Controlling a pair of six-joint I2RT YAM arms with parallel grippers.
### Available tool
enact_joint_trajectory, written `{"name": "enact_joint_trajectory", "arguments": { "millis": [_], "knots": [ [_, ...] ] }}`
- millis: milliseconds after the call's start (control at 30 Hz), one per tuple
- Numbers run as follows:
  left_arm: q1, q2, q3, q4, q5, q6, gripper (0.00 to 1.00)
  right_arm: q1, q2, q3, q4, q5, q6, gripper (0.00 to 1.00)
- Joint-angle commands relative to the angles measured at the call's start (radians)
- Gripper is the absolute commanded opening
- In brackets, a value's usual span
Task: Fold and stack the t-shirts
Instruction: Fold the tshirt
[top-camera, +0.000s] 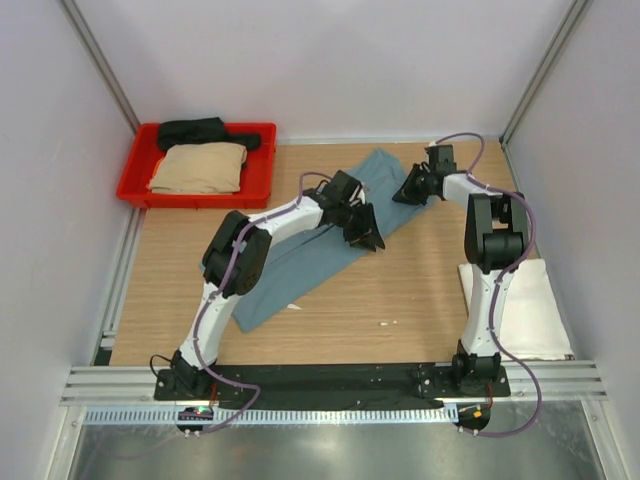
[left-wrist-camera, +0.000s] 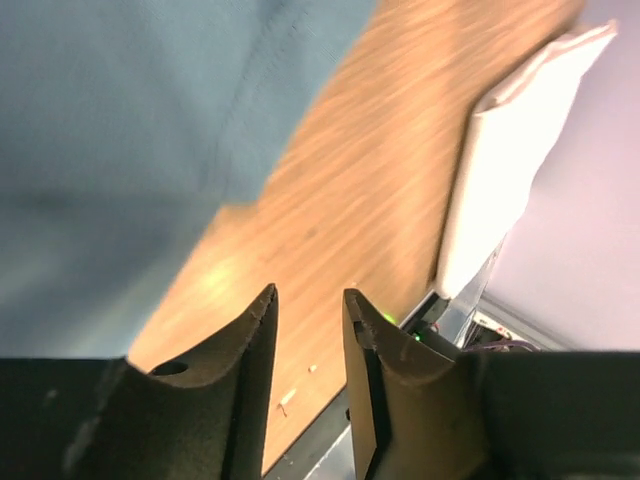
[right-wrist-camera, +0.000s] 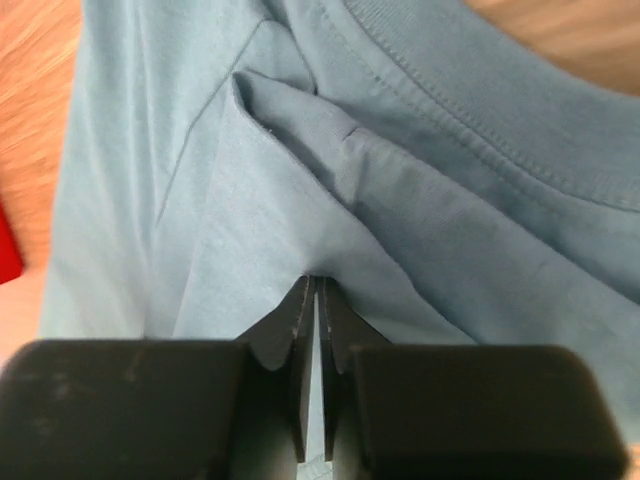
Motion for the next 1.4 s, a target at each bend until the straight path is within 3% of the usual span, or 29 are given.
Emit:
{"name": "enact_joint_trajectory", "arguments": {
  "millis": [0, 67, 233, 400, 433, 733, 1000, 1200, 1367],
  "knots": [
    [0.027, -0.142, 0.037, -0.085, -0.043, 0.029, 0.34, -0.008, 0.002, 0.105, -0.128, 0.137, -0.110, 0.14],
    [0.064, -0.273, -0.053, -0.099, -0.092, 0.068, 0.36, -0.008, -0.033, 0.136, -0.217, 0.184, -0.109, 0.31],
    [0.186, -0.524, -0.250, -0.214, -0.229, 0.167, 0.36, 0.024, -0.132, 0.182, -0.344, 0.340, -0.064, 0.50],
    [0.291, -0.699, -0.328, -0.374, -0.456, 0.306, 0.40, 0.160, -0.188, 0.193, -0.397, 0.484, 0.035, 0.70],
    [0.306, -0.708, -0.339, -0.384, -0.474, 0.319, 0.41, 0.182, -0.182, 0.199, -0.400, 0.539, 0.055, 0.98],
    [0.335, -0.653, -0.483, -0.409, -0.473, 0.402, 0.53, 0.373, -0.008, 0.385, -0.538, 0.842, 0.270, 1.00],
    [0.335, -0.573, -0.584, -0.369, -0.614, 0.431, 0.58, 0.383, 0.112, 0.417, -0.473, 0.830, 0.269, 1.00],
    [0.329, -0.475, -0.583, -0.368, -0.585, 0.383, 0.58, 0.381, 0.175, 0.426, -0.437, 0.845, 0.206, 1.00],
    [0.256, -0.414, -0.609, -0.383, -0.476, 0.310, 0.57, 0.366, 0.210, 0.441, -0.384, 0.795, 0.120, 1.00]
  ]
}}
